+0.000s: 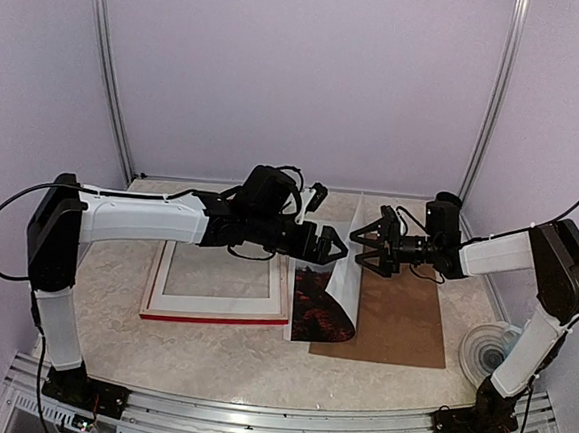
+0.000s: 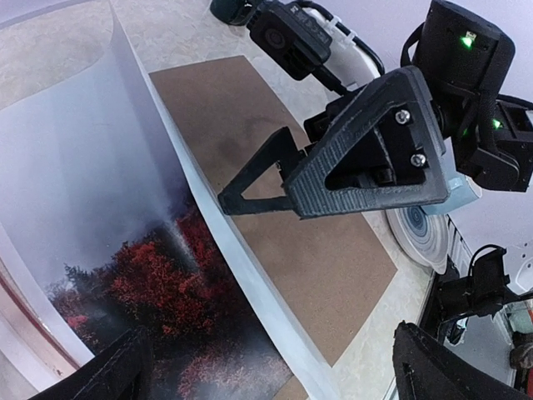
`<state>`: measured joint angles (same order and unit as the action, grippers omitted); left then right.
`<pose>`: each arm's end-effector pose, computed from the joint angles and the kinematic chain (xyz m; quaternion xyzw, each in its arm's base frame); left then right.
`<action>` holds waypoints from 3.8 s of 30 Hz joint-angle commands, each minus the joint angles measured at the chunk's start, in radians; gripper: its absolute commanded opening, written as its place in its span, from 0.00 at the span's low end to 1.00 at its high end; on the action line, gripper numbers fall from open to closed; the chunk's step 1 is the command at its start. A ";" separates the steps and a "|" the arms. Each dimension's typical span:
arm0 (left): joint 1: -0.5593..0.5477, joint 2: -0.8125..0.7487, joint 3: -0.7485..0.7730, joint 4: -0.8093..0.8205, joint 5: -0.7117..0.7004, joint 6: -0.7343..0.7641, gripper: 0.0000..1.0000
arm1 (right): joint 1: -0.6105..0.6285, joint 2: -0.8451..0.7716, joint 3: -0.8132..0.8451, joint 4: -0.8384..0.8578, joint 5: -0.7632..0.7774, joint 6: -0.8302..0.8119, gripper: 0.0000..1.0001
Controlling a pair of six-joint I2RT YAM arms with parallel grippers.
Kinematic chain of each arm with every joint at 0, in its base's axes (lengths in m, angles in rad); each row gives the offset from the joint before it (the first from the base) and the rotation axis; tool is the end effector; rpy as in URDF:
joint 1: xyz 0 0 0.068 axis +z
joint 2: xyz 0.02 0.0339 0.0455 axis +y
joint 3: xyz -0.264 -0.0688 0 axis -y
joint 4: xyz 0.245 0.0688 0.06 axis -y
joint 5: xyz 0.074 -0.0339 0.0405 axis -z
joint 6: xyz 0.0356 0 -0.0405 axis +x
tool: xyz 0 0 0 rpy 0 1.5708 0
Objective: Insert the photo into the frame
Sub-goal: Pick up the photo from the backboard, then turn over the photo.
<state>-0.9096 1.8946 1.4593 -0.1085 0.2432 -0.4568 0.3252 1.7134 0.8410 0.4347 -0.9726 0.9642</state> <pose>0.2661 -0.3560 0.2587 0.2521 0.8292 -0.3898 0.3115 0.3186 0.1385 0.1859 -0.0039 0.7870 0.6003 0.1423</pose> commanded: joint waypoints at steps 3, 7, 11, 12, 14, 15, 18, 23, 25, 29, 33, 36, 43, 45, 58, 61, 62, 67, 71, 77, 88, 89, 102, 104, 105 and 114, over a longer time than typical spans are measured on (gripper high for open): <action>0.001 0.082 0.033 0.027 0.074 -0.011 0.99 | 0.012 0.023 0.021 0.028 -0.006 0.011 0.97; 0.001 0.107 0.039 0.034 0.096 -0.011 0.98 | 0.014 0.027 0.024 0.027 -0.011 0.011 0.97; 0.000 0.132 0.060 0.033 0.108 -0.018 0.95 | 0.015 0.032 0.021 0.027 -0.010 0.010 0.97; 0.000 0.140 0.066 0.032 0.111 -0.021 0.93 | 0.016 0.033 0.021 0.027 -0.010 0.010 0.97; 0.000 0.154 0.078 0.028 0.119 -0.027 0.90 | 0.018 0.034 0.021 0.023 -0.007 0.007 0.97; 0.000 0.161 0.083 0.026 0.120 -0.030 0.87 | 0.018 0.034 0.021 0.020 -0.006 0.005 0.97; -0.001 0.177 0.103 0.016 0.127 -0.037 0.80 | 0.020 0.034 0.020 0.016 -0.005 0.002 0.97; -0.002 0.200 0.121 0.012 0.145 -0.051 0.72 | 0.023 0.037 0.023 0.015 -0.005 0.002 0.97; -0.002 0.209 0.128 0.009 0.153 -0.056 0.67 | 0.024 0.036 0.025 0.014 -0.004 0.002 0.97; 0.000 0.223 0.133 0.010 0.157 -0.065 0.53 | 0.025 0.034 0.028 0.007 -0.002 -0.002 0.97; -0.001 0.231 0.142 0.012 0.159 -0.073 0.38 | 0.026 0.032 0.029 -0.004 0.003 -0.011 0.97; -0.003 0.243 0.154 0.002 0.163 -0.078 0.32 | 0.027 0.030 0.029 -0.013 0.007 -0.018 0.97; -0.008 0.263 0.176 -0.014 0.166 -0.097 0.08 | 0.031 0.015 0.048 -0.099 0.055 -0.080 0.98; -0.008 0.263 0.175 -0.018 0.160 -0.102 0.01 | 0.031 0.008 0.052 -0.121 0.068 -0.097 0.98; -0.006 0.182 0.175 -0.064 0.124 -0.116 0.00 | -0.030 -0.116 0.104 -0.324 0.159 -0.211 0.99; -0.006 0.149 0.179 -0.054 0.123 -0.117 0.00 | -0.076 -0.178 0.095 -0.347 0.190 -0.222 0.99; -0.006 0.139 0.184 -0.048 0.124 -0.118 0.00 | -0.088 -0.198 0.091 -0.353 0.202 -0.226 0.99; -0.005 0.110 0.241 -0.042 0.136 -0.110 0.00 | -0.133 -0.267 0.062 -0.370 0.233 -0.236 0.99; 0.004 0.096 0.288 -0.036 0.147 -0.107 0.00 | -0.149 -0.287 0.033 -0.360 0.247 -0.237 0.99; 0.030 0.036 0.289 -0.034 0.129 -0.092 0.00 | -0.149 -0.266 0.002 -0.325 0.218 -0.227 0.99; 0.154 -0.277 -0.201 0.093 0.090 -0.197 0.00 | -0.146 -0.242 -0.002 -0.301 0.196 -0.224 0.99; 0.168 -0.305 -0.239 0.089 0.084 -0.206 0.00 | -0.143 -0.237 0.001 -0.298 0.195 -0.224 0.99; 0.321 -0.521 -0.628 0.050 0.034 -0.259 0.00 | -0.022 -0.103 0.063 -0.267 0.177 -0.223 0.99; 0.344 -0.532 -0.660 0.052 0.037 -0.258 0.01 | -0.003 -0.079 0.068 -0.258 0.172 -0.220 0.99; 0.355 -0.532 -0.675 0.055 0.044 -0.257 0.01 | 0.005 -0.068 0.070 -0.255 0.170 -0.218 0.99; 0.410 -0.514 -0.758 0.093 0.064 -0.252 0.02 | 0.070 0.021 0.101 -0.199 0.139 -0.183 0.99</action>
<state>-0.5201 1.3853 0.7284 -0.0547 0.2916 -0.7139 0.3649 1.6993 0.8997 0.1787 -0.8055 0.7612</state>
